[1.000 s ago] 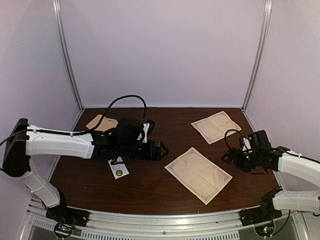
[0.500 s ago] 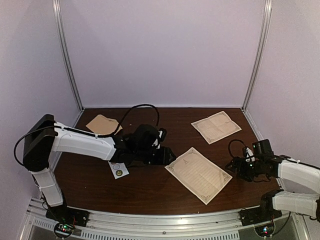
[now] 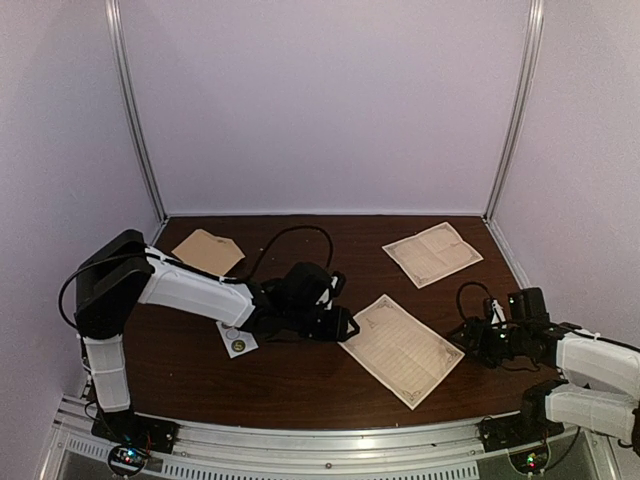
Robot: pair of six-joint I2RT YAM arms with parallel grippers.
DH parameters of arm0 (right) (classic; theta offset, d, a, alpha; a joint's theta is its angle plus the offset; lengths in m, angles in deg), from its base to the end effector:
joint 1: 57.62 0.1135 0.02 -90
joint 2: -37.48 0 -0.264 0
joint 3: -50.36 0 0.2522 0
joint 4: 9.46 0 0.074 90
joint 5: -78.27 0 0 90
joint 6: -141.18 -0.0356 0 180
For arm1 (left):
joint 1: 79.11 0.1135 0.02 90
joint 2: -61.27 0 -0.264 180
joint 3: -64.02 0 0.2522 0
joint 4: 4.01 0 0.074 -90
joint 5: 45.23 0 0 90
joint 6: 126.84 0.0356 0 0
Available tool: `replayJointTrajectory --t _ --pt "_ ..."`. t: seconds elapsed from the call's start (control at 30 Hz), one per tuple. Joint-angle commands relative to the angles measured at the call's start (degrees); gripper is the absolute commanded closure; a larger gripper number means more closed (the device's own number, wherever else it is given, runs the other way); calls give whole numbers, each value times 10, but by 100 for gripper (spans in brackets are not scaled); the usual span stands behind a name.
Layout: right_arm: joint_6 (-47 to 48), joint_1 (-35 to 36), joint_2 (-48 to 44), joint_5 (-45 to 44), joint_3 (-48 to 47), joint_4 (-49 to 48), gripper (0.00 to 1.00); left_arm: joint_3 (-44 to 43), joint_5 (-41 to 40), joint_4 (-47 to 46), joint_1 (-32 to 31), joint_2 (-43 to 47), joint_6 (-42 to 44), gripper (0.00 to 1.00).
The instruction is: Place the letter into the envelope and seal it
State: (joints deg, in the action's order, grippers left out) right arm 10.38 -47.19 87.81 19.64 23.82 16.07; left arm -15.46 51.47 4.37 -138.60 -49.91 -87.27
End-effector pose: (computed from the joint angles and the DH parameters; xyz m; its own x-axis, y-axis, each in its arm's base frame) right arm 0.1445 0.0454 0.1358 -0.8836 0.4046 -0.2355 0.1177 0.6789 0.7248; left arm 0.2064 -0.3585 0.1567 -0.9027 0.0240 -0.4295 0.3220 0.6998 -0.6377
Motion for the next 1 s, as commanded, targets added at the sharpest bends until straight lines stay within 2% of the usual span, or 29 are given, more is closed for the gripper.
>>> replayJointTrajectory --t 0.0,0.23,0.4,0.63,0.83,0.97 --pt "-28 -3 -3 17 23 15 20 -8 20 -25 -3 -19 9 63" --pt "-61 -3 -4 55 37 -26 24 11 32 -26 -3 -33 6 66" --pt "-78 -3 -5 75 46 -53 38 23 34 -24 -4 -41 3 67" --pt "-97 -3 0 103 55 -103 51 30 30 -18 -3 -45 2 68" --pt "-89 -2 22 154 57 -160 54 25 29 -16 -4 -46 7 68" --pt "-52 -2 55 157 45 -144 55 21 29 -12 -4 -46 11 68"
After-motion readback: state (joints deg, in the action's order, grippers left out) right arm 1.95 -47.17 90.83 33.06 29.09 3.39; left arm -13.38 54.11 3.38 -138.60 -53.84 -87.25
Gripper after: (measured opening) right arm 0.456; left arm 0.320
